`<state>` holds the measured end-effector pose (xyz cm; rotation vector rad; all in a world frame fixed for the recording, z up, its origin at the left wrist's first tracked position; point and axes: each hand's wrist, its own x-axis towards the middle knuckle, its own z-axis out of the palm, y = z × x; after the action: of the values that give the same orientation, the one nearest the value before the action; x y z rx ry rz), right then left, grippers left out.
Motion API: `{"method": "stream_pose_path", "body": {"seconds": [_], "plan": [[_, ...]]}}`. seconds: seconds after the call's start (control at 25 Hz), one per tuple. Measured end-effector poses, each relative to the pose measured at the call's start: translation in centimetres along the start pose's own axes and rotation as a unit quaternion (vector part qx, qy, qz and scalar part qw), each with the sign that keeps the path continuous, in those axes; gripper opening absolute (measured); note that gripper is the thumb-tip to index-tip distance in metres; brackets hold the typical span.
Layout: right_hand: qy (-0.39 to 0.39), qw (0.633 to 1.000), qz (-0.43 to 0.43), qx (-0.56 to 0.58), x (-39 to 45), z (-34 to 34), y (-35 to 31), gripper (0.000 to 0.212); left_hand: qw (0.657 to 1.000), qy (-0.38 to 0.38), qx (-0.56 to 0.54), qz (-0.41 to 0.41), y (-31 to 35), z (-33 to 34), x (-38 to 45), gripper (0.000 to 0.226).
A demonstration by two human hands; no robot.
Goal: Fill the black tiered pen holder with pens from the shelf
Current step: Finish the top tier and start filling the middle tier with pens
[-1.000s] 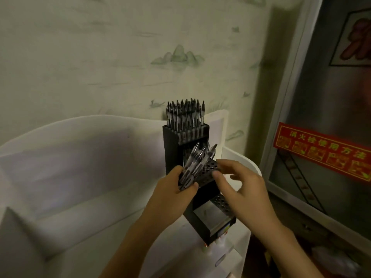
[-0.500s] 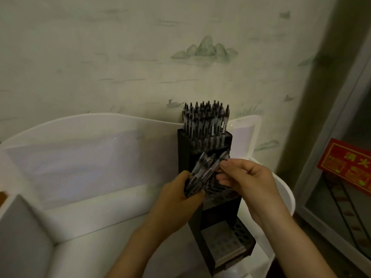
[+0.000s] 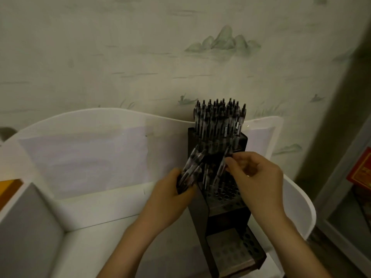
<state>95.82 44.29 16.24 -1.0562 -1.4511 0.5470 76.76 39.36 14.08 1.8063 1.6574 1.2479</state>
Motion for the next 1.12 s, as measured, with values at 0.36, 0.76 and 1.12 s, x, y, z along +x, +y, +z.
{"method": "stream_pose_path", "body": {"seconds": [0.36, 0.76, 1.12], "plan": [[-0.003, 0.999, -0.034, -0.035, 0.6, 1.2, 2.5, 0.011, 1.0, -0.002, -0.004, -0.005, -0.2, 0.3, 0.7, 0.018], [-0.036, 0.996, -0.007, -0.076, 1.3, 2.2, 4.0, 0.007, 1.0, -0.006, 0.004, -0.002, -0.1, 0.9, 1.1, 0.022], [-0.101, 0.983, 0.043, -0.148, 0.1, 2.5, 5.6, 0.023, 1.0, -0.006, -0.003, 0.008, 0.3, 0.9, 0.9, 0.019]]}}
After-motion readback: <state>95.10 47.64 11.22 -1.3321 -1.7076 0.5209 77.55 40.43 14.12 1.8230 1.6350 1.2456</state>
